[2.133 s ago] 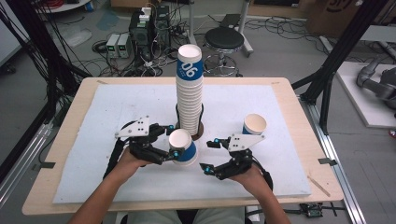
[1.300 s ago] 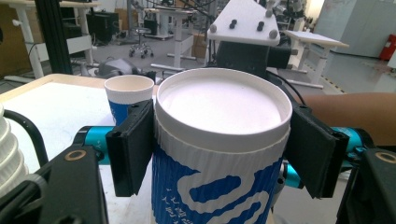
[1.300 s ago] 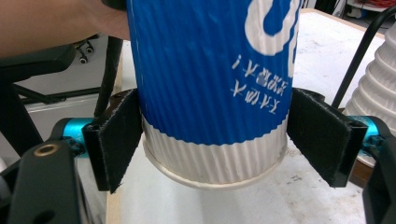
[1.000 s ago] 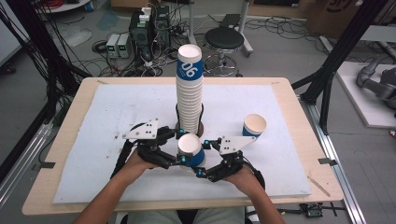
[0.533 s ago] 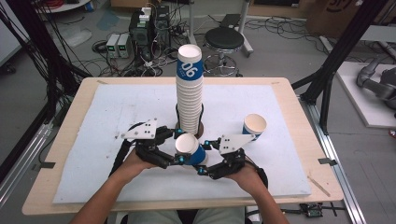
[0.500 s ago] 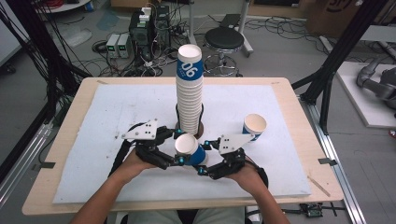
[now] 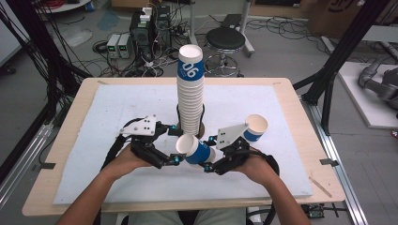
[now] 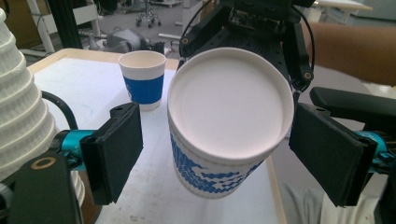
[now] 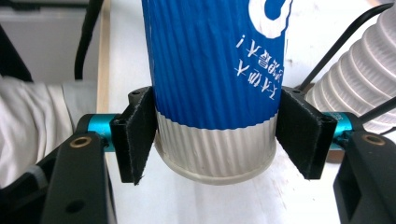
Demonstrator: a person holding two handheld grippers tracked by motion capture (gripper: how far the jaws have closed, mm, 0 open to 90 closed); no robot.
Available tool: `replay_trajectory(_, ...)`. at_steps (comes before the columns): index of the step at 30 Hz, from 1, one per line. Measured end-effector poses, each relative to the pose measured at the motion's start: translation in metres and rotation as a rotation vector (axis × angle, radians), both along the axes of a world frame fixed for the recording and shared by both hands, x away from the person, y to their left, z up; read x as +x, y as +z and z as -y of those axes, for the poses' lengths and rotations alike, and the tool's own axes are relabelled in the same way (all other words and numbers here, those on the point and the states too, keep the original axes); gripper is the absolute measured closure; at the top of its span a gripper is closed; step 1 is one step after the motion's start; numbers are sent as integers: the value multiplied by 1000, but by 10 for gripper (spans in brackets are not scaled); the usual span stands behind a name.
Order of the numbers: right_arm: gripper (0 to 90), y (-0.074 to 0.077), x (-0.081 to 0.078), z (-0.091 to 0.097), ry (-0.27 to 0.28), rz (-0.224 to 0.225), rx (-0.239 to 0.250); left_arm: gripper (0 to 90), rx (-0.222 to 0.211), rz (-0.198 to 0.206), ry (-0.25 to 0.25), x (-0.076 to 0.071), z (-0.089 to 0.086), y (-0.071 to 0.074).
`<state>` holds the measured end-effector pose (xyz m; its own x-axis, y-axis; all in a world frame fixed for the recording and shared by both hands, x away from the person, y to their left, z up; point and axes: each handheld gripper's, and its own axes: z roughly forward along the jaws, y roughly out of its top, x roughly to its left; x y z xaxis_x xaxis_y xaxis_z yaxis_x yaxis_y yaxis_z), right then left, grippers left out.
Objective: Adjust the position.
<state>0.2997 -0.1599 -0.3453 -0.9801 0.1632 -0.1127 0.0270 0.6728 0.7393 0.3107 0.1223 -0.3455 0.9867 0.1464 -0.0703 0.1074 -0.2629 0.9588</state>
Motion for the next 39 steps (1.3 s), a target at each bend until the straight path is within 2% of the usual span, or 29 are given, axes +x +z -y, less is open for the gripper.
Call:
replay_trajectory(3,331,4,1,-4,4,8,-54,176,29,-2,-19,0,1,3)
replay_trajectory(8,331,8,4,-12,12,23,-161,175,110,-6,-23,2,7,4)
replay_trajectory(16,332,15,5,-26,36,23,-317,177,175,-24,-39,4,17,-3)
replay_trajectory(22,331,20,5,-34,59,27,-396,200,200,-44,-45,8,19,-7)
replay_trajectory(25,330,20,5,-36,64,27,-410,244,208,-65,-55,9,20,-9)
replay_trajectory(30,330,19,4,-36,68,24,-413,290,234,-58,-89,9,20,-11)
replay_trajectory(34,331,17,4,-33,78,12,-383,304,239,-45,-98,7,20,-12)
replay_trajectory(36,315,17,4,-30,85,14,-363,306,225,-40,-97,7,19,-12)
replay_trajectory(39,246,16,5,-25,80,-13,-297,301,198,-48,-105,7,17,-12)
